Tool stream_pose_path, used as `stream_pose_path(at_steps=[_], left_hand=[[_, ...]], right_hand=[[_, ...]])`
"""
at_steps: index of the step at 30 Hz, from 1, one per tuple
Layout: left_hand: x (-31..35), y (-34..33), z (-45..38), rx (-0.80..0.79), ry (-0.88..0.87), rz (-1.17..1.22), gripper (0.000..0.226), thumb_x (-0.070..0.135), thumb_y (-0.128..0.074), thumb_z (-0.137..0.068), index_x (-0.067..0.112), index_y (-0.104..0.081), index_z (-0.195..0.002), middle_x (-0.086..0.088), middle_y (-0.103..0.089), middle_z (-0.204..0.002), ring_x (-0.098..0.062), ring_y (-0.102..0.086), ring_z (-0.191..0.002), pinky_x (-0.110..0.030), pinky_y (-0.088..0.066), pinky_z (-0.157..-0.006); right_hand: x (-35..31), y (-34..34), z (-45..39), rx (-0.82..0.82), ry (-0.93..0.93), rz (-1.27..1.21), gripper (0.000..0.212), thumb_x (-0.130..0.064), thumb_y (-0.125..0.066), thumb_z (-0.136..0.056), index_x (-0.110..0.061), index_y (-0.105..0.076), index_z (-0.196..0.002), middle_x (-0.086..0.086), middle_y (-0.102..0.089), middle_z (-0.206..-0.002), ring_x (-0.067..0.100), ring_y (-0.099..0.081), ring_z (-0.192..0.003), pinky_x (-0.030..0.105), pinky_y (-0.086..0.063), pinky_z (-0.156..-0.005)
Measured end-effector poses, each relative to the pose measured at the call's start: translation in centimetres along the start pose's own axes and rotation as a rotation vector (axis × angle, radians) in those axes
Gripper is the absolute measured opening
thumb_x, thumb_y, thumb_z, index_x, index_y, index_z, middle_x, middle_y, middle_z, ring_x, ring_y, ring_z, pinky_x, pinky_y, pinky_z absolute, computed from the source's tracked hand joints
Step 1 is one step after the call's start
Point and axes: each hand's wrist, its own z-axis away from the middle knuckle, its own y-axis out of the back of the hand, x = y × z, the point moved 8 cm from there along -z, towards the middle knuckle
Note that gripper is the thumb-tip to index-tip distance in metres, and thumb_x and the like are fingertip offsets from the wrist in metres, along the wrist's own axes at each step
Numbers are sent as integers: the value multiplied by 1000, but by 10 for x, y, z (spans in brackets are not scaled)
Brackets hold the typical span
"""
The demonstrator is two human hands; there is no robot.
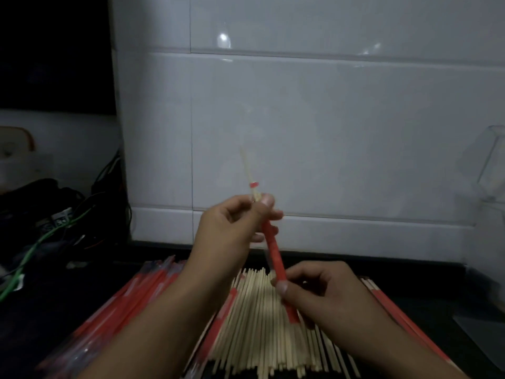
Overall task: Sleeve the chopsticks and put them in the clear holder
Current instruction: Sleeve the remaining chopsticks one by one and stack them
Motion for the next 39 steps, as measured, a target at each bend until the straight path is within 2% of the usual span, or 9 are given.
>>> stream_pose_path(at_steps=[4,7,10,14,18,24,32,36,39], left_hand=[[14,36,-12,138,-21,158,21,23,-56,-96,11,-68,-108,-7,-77,-84,-18,-73,-70,-23,-59,-65],[17,53,-15,209,-62,151,23,17,-54,-100,18,-61,-121,-8,-77,-89,-24,-74,-72,-26,-60,-65],[19,54,-14,232,-118,79,32,12,-55,-100,25,-56,-129,-6,-78,-91,-26,-76,-75,-30,-62,-70],[16,45,-12,197,-128,11,21,18,-56,-99,17,-65,-118,-3,-78,-95,-27,-76,-80,-39,-61,-77],[11,31,-10,134,-128,-108,24,23,-52,-101,15,-70,-115,3,-78,-97,-16,-73,-76,-29,-60,-72],[3,15,-8,23,-80,-83,27,8,-59,-96,20,-66,-119,0,-78,-91,-14,-71,-71,-24,-60,-70],[6,24,-7,112,-109,-60,12,11,-67,-92,11,-68,-103,-6,-77,-86,-18,-73,-71,-28,-61,-69],[8,32,-7,192,-132,-48,7,10,-66,-92,8,-69,-98,-7,-76,-87,-23,-73,-79,-32,-62,-73],[8,38,-7,266,-136,-21,8,9,-66,-92,8,-68,-100,-7,-76,-86,-24,-74,-80,-38,-62,-77]], right_hand=[[-1,-10,3,-81,-27,-2,12,-17,-71,-88,-22,-78,-80,3,-67,-65,12,-59,-55,22,-47,-53],[0,-13,4,-101,-37,21,11,-17,-70,-88,-18,-78,-81,2,-68,-66,9,-58,-55,21,-46,-53],[1,-14,4,-100,-55,10,11,-18,-69,-89,-16,-78,-83,11,-69,-71,10,-58,-55,22,-47,-53],[1,-7,3,-35,-66,-56,12,-18,-69,-88,-20,-79,-81,9,-70,-67,11,-59,-53,21,-45,-50],[1,0,1,21,-57,-100,15,-20,-66,-89,-19,-80,-82,8,-66,-64,17,-55,-52,23,-46,-52],[1,5,3,52,-49,-119,20,-18,-62,-92,-14,-77,-80,8,-62,-59,18,-53,-50,25,-47,-54],[3,0,3,27,-75,-150,21,-21,-61,-93,-14,-77,-80,5,-64,-62,19,-54,-52,24,-48,-55],[1,-5,4,-39,-71,-108,21,-28,-61,-92,-14,-76,-86,16,-64,-68,19,-51,-53,21,-44,-53],[0,-9,4,-86,-59,-85,13,-23,-67,-90,-16,-76,-87,9,-69,-72,16,-51,-52,22,-44,-52]])
